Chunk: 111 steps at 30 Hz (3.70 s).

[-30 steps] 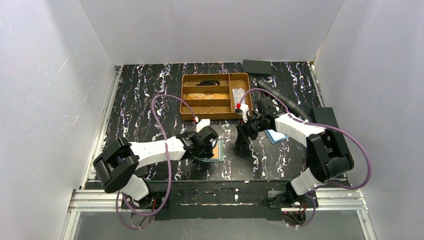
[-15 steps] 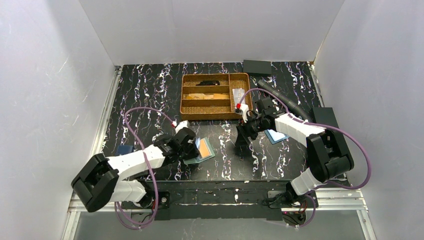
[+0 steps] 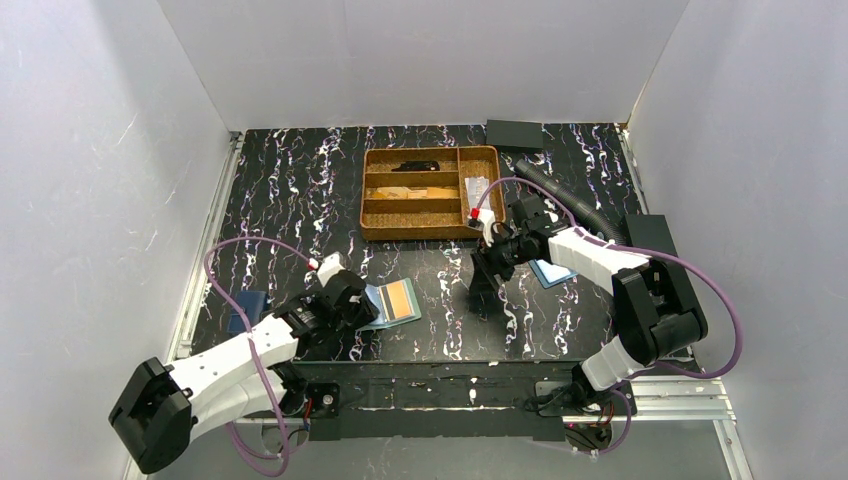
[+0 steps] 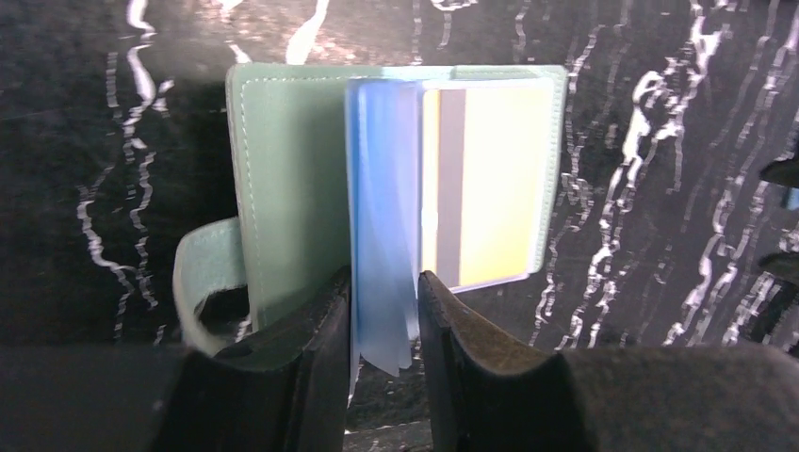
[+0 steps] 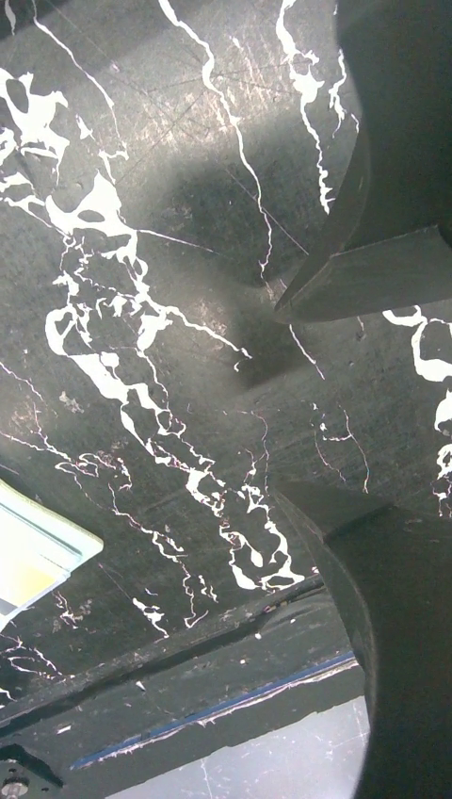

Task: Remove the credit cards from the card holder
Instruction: Remove the credit card from the card holder.

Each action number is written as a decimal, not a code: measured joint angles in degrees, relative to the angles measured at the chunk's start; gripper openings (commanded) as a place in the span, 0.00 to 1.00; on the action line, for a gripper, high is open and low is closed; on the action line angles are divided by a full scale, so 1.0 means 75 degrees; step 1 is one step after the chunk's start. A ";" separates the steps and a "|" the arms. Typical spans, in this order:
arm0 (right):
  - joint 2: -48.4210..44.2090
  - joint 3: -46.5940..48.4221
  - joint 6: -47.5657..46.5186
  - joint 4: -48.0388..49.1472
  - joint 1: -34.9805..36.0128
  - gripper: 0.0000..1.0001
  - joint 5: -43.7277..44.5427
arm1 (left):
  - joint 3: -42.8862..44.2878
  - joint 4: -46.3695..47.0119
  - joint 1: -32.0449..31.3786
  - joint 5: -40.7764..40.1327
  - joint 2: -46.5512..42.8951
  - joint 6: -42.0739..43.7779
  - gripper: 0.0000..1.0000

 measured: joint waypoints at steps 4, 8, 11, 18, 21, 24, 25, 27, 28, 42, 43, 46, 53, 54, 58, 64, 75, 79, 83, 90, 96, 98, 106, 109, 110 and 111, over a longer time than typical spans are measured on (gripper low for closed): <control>0.0000 0.0000 -0.0029 0.0000 0.0073 0.70 -0.0003 | 0.0006 -0.0644 0.0041 -0.0373 -0.0006 -0.0096 0.37; 0.0000 0.0000 -0.0058 0.0000 0.0105 0.70 -0.0006 | 0.0224 -0.1789 0.0041 -0.0860 0.0274 -0.0376 0.41; 0.0009 0.0000 -0.0079 0.0000 0.0137 0.70 -0.0009 | 0.0629 -0.2687 0.0041 -0.1154 0.0495 -0.0548 0.44; 0.0050 0.0000 -0.0251 -0.0117 0.0149 0.71 -0.0052 | 0.1434 -0.3494 0.0044 -0.1166 -0.0271 0.0329 0.74; 0.0055 0.0009 -0.0551 -0.0344 0.0149 0.71 -0.0131 | 0.1469 -0.3209 0.0052 -0.0769 -0.1192 0.1090 0.97; 0.0055 0.0023 -0.0965 -0.0615 0.0149 0.71 -0.0224 | 0.1419 -0.2681 0.0064 -0.0332 -0.2197 0.1614 0.98; 0.0055 0.0023 -0.1093 -0.0688 0.0149 0.71 -0.0239 | 0.1367 -0.2480 0.0070 -0.0198 -0.2448 0.1728 0.98; 0.0055 0.0026 -0.1346 -0.0851 0.0149 0.71 -0.0262 | 0.1192 -0.2028 0.0087 0.0044 -0.2908 0.1821 0.98; 0.0055 0.0029 -0.1466 -0.0918 0.0149 0.72 -0.0280 | 0.1090 -0.1842 0.0090 0.0169 -0.3086 0.1842 0.98; -0.0408 0.0122 -0.2952 -0.1792 -0.0198 0.73 -0.0641 | 0.0615 0.0478 0.0090 0.2369 -0.2993 0.1813 0.98; -0.0440 0.0122 -0.3013 -0.1813 -0.0277 0.73 -0.0664 | 0.0554 0.0609 0.0090 0.2439 -0.2932 0.1801 0.98; -0.0498 0.0122 -0.3279 -0.1915 -0.0609 0.74 -0.0804 | 0.0274 0.1201 0.0090 0.2672 -0.2684 0.1746 0.98; -0.0504 0.0119 -0.3713 -0.2052 -0.1381 0.74 -0.0976 | 0.0111 0.2133 0.0090 0.3112 -0.1536 0.1859 0.97; -0.0504 0.0117 -0.3751 -0.2055 -0.1480 0.74 -0.0976 | 0.0140 0.2183 0.0090 0.3182 -0.1291 0.1915 0.97; -0.0501 0.0108 -0.3873 -0.2055 -0.1722 0.74 -0.0927 | 0.0227 0.2326 0.0090 0.3436 -0.0562 0.2095 0.97; -0.0198 0.0108 -0.3920 -0.2063 -0.1716 0.74 -0.0822 | 0.0227 0.2585 0.0090 0.3599 -0.0160 0.2209 0.97; 0.0405 0.1236 -0.3328 -0.1961 0.0221 0.70 0.0114 | -0.0102 0.3220 0.0090 0.3494 0.0114 0.1880 0.90; 0.0801 0.1632 -0.2419 -0.1536 0.1134 0.62 0.0245 | -0.0280 0.3270 0.0096 0.3177 0.0114 0.1702 0.83; 0.1064 0.1938 -0.1087 -0.1052 0.1478 0.46 0.0248 | -0.0493 0.3267 0.0134 0.2868 0.0114 0.1582 0.80; 0.1478 0.2025 0.1151 0.0338 0.1545 0.26 0.0020 | -0.0437 0.2428 0.0204 0.2104 0.0047 0.1652 0.77; 0.2104 0.2087 0.2445 0.1058 0.2090 0.18 -0.0035 | -0.0256 0.1489 0.0224 0.1469 -0.0291 0.1719 0.71; 0.2308 0.2215 0.2704 0.1116 0.2328 0.18 0.0038 | -0.0254 0.1314 0.0224 0.1343 -0.0344 0.1661 0.68; 0.2754 0.2821 0.2920 0.1163 0.2841 0.16 0.0213 | -0.0254 0.1620 0.0224 0.1451 -0.0259 0.1469 0.60; 0.3013 0.3016 0.2932 0.1180 0.2862 0.16 0.0207 | -0.0259 0.1842 0.0224 0.1518 -0.0152 0.1463 0.55; 0.3072 0.3042 0.2932 0.1177 0.2879 0.16 0.0198 | -0.0262 0.1903 0.0227 0.1527 -0.0119 0.1463 0.55; 0.3142 0.3089 0.2929 0.1154 0.2879 0.16 0.0187 | -0.0280 0.1967 0.0227 0.1524 -0.0090 0.1460 0.54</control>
